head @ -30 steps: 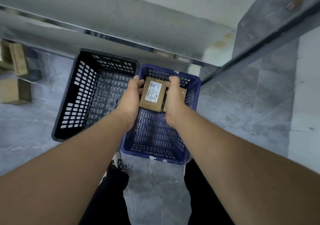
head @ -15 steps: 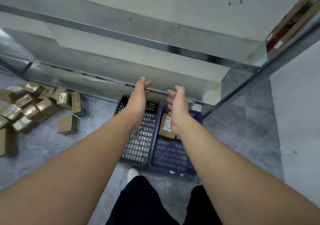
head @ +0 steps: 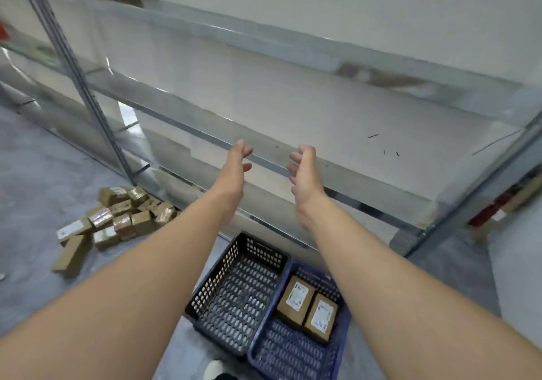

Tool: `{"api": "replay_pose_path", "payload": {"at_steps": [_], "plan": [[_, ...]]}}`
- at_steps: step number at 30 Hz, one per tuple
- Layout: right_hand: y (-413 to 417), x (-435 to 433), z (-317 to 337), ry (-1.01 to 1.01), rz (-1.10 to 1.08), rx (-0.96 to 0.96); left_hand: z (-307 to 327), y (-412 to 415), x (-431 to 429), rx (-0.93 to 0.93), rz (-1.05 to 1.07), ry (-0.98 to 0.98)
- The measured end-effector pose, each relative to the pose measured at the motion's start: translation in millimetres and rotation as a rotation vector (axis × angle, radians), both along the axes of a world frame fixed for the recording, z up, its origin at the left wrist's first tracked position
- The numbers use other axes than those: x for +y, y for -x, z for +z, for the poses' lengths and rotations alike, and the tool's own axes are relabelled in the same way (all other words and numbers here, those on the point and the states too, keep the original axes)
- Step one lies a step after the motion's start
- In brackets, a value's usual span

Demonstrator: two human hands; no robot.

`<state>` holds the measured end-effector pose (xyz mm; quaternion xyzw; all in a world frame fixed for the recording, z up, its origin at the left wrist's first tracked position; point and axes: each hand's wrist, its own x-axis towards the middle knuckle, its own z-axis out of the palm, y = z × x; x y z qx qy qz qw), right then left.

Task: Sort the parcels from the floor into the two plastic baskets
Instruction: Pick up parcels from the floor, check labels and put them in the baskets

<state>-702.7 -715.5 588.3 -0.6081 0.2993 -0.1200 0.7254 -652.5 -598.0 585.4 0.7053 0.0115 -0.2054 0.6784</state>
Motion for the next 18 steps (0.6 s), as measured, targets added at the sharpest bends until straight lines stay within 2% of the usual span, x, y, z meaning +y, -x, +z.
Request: {"api": "replay_pose_path", "payload": {"at_steps": [8, 18], "plan": [[6.4, 40.0, 70.3, 0.075, 0.222, -0.125, 71.7, 37.2, 49.7, -0.128, 0.224, 0.068], [2.0, 147.4, 78.7, 0.08, 0.488, -0.13, 74.7, 50.7, 166.8, -0.154, 0.427, 0.056]]}}
